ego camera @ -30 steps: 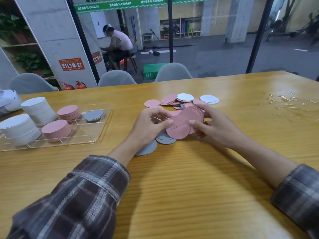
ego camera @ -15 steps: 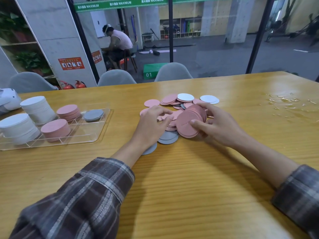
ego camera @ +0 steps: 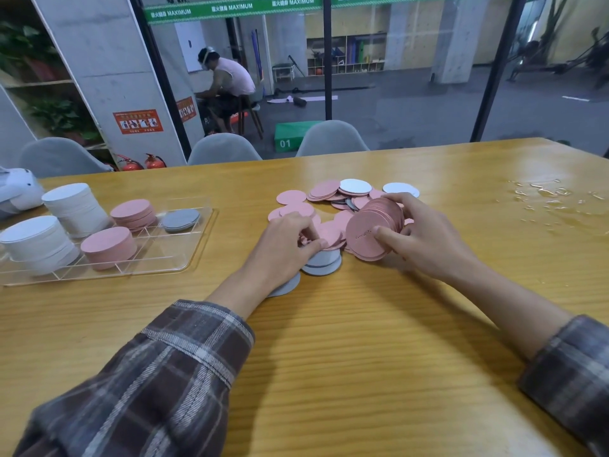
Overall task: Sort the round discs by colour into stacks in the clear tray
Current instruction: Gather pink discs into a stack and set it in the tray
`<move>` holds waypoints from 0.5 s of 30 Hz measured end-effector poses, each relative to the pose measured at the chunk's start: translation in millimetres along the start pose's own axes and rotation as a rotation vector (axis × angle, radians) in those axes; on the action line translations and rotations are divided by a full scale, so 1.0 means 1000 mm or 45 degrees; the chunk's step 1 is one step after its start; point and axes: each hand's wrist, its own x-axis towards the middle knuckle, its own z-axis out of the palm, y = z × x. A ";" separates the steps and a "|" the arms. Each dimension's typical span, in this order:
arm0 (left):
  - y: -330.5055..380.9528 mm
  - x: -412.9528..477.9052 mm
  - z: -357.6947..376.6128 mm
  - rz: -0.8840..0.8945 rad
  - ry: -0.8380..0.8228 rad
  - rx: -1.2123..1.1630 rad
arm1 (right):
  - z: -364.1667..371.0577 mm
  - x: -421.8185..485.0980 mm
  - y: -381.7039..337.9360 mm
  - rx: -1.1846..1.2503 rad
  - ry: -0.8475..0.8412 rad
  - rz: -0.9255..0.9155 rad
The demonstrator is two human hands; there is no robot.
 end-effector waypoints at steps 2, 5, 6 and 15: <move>0.001 -0.001 0.000 -0.043 0.014 -0.020 | 0.000 0.000 0.000 -0.005 0.000 -0.001; 0.000 -0.002 0.000 -0.103 -0.001 0.000 | 0.000 0.000 0.001 -0.018 -0.010 -0.016; -0.001 -0.002 0.000 -0.124 0.000 0.003 | 0.000 -0.001 0.001 -0.019 -0.020 -0.022; -0.001 -0.001 -0.009 -0.255 0.128 -0.330 | 0.004 0.002 0.007 -0.035 -0.070 -0.068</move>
